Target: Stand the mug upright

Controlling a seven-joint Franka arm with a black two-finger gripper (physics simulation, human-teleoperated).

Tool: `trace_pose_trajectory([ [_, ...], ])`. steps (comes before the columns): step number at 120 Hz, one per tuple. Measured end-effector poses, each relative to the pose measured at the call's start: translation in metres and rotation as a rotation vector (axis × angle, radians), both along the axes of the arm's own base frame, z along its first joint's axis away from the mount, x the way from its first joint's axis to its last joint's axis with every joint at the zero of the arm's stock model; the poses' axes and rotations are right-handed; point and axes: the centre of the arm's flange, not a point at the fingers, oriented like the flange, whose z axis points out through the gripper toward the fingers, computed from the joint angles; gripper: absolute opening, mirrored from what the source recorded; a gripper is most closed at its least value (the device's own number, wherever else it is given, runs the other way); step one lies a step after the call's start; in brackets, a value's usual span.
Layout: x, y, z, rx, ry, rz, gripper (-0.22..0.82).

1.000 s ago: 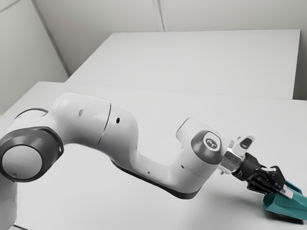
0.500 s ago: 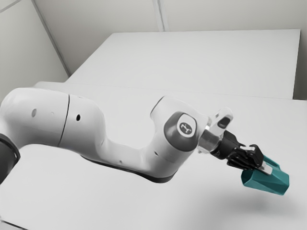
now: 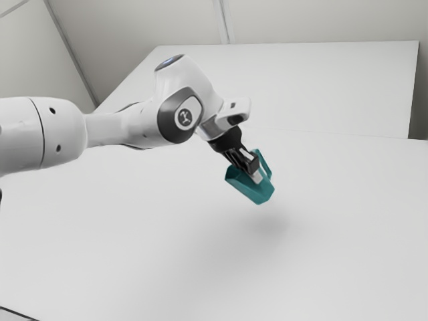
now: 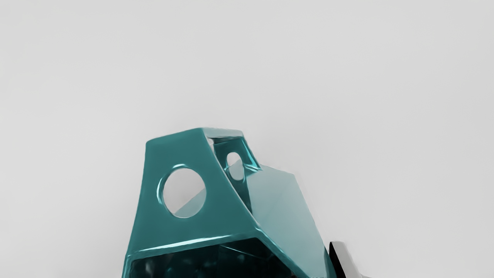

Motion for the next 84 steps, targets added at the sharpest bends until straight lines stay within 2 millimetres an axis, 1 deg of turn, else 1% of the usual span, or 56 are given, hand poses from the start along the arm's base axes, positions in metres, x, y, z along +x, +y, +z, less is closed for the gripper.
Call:
trace_pose_trajectory([
  [17, 0.01, 0.049, -0.004, 0.103, 0.042, 0.022, -0.17],
  [34, 0.023, 0.112, -0.003, 0.192, 0.059, 0.085, -0.17],
  [40, 0.025, 0.13, -0.001, 0.221, 0.058, 0.102, -0.17],
  [50, 0.027, 0.151, 0.0, 0.259, 0.062, 0.121, -0.17],
  [59, 0.028, 0.166, 0.001, 0.301, 0.06, 0.131, -0.17],
  [73, 0.029, 0.185, 0.0, 0.354, 0.058, 0.144, -0.17],
  [84, 0.028, 0.196, -0.007, 0.39, 0.069, 0.151, -0.17],
])
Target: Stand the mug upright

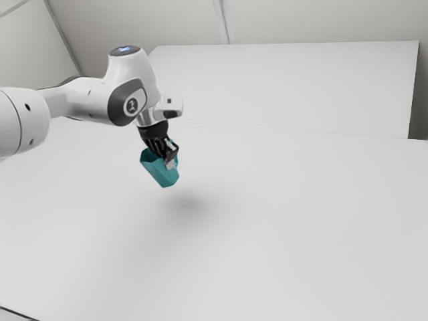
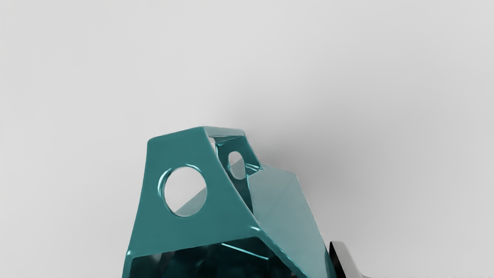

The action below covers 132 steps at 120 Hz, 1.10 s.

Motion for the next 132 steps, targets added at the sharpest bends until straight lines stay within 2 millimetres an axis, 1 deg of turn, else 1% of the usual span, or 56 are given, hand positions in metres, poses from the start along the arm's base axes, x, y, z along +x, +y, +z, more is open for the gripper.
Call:
trace_pose_trajectory([
  [19, -0.001, 0.001, -0.03, 0.029, 0.056, 0.003, -0.17],
  [36, 0.002, 0.006, -0.057, 0.04, 0.101, 0.023, -0.17],
  [56, 0.004, 0.006, -0.08, 0.046, 0.137, 0.034, -0.17],
  [63, 0.004, 0.006, -0.084, 0.047, 0.144, 0.038, -0.16],
  [68, 0.004, 0.006, -0.085, 0.046, 0.146, 0.041, -0.12],
  [81, 0.004, 0.005, -0.086, 0.034, 0.148, 0.051, 0.12],
  [91, 0.004, 0.004, -0.079, 0.028, 0.138, 0.054, 0.28],
  [100, 0.003, 0.0, -0.062, 0.022, 0.112, 0.052, 0.38],
  [115, 0.003, -0.002, -0.018, 0.002, 0.047, 0.06, 0.48],
  [125, 0.014, 0.0, 0.02, -0.012, 0.001, 0.071, 0.52],
  [132, 0.023, 0.005, 0.047, -0.018, -0.025, 0.083, 0.54],
])
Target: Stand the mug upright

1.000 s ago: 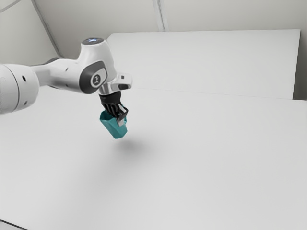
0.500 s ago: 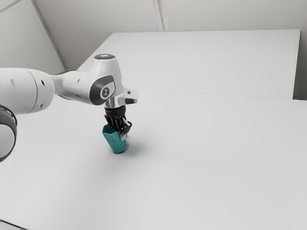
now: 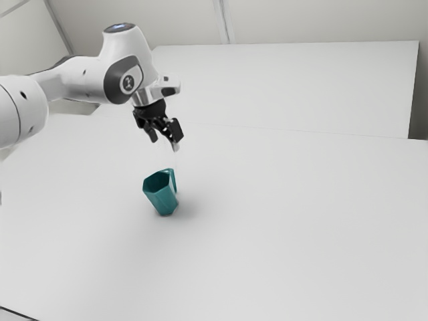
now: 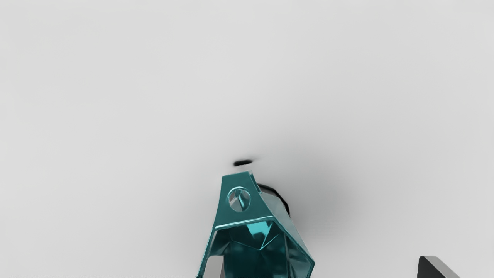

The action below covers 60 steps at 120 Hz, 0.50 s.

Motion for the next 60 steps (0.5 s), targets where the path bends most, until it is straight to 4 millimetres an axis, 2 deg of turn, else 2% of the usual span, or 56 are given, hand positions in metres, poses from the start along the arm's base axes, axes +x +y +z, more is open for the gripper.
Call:
trace_pose_trajectory([
  [15, 0.009, 0.024, 0.051, -0.003, -0.03, 0.042, 0.57],
  [25, 0.005, 0.022, 0.07, -0.003, -0.022, 0.041, 0.58],
  [39, -0.001, 0.014, 0.078, -0.005, 0.004, 0.029, 0.59],
  [60, -0.004, 0.015, 0.079, -0.008, 0.033, 0.034, 0.6],
])
